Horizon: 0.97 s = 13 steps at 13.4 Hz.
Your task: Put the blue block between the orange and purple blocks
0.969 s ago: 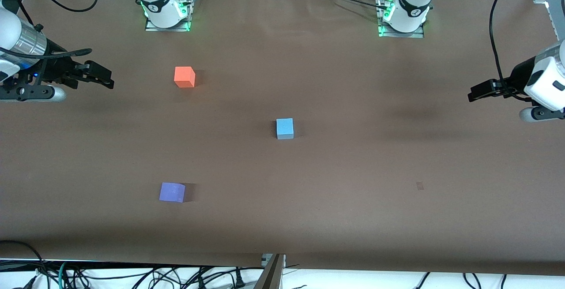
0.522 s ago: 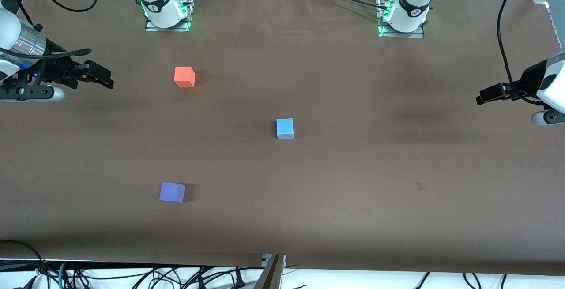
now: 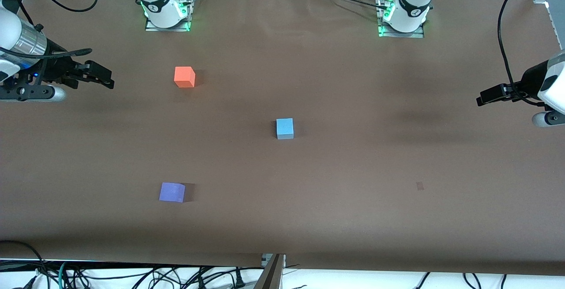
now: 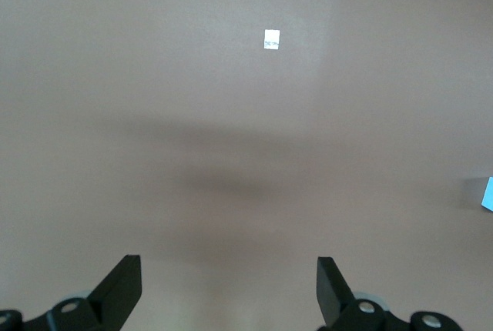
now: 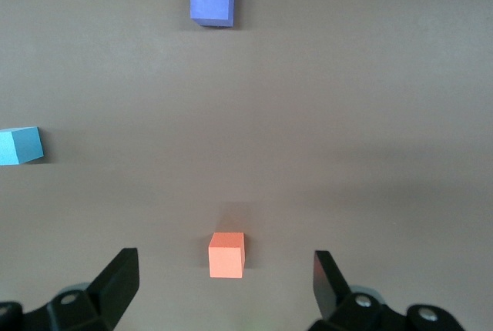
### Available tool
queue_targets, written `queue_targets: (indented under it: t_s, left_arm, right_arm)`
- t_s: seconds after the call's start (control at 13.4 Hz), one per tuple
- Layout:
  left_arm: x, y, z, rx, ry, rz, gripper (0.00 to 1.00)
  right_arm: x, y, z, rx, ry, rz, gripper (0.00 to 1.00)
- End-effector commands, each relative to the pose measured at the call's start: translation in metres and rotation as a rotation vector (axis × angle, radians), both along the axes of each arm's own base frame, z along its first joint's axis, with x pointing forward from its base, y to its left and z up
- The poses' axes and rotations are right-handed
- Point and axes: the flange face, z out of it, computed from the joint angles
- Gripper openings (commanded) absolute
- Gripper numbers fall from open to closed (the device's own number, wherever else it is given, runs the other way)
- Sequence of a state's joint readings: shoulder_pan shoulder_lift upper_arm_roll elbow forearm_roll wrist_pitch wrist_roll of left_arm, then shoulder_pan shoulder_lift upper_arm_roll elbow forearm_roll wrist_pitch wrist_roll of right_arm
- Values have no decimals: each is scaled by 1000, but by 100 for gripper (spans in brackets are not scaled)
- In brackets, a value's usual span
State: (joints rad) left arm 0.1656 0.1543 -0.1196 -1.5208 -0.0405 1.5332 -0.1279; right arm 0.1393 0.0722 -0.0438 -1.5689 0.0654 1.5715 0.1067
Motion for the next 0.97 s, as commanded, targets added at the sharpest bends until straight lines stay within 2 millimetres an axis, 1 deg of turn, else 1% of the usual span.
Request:
queue_targets:
  t_s: [0.0, 0.22, 0.3, 0.37, 0.52, 0.6, 0.67, 0.89]
  left_arm:
    - [3, 1, 5, 8, -1, -29, 100]
    - [4, 2, 4, 8, -1, -28, 100]
    - [3, 2, 5, 8, -2, -28, 100]
    - [3, 2, 5, 8, -2, -28, 100]
    - [4, 2, 4, 8, -1, -28, 100]
    - [4, 2, 4, 8, 0, -28, 100]
    - [4, 2, 4, 8, 0, -28, 100]
    - [4, 2, 4, 6, -1, -31, 100]
  right_arm:
    - [0, -6, 10, 19, -21, -2, 100]
    - [-2, 1, 34, 56, -56, 3, 100]
    - [-1, 3, 30, 55, -45, -2, 100]
    - [-3, 3, 32, 41, -40, 3, 100]
    - [-2, 1, 26, 17, -26, 18, 100]
    - [2, 2, 12, 4, 5, 20, 100]
    - [1, 2, 9, 0, 25, 18, 100]
    - [1, 4, 5, 0, 34, 24, 100]
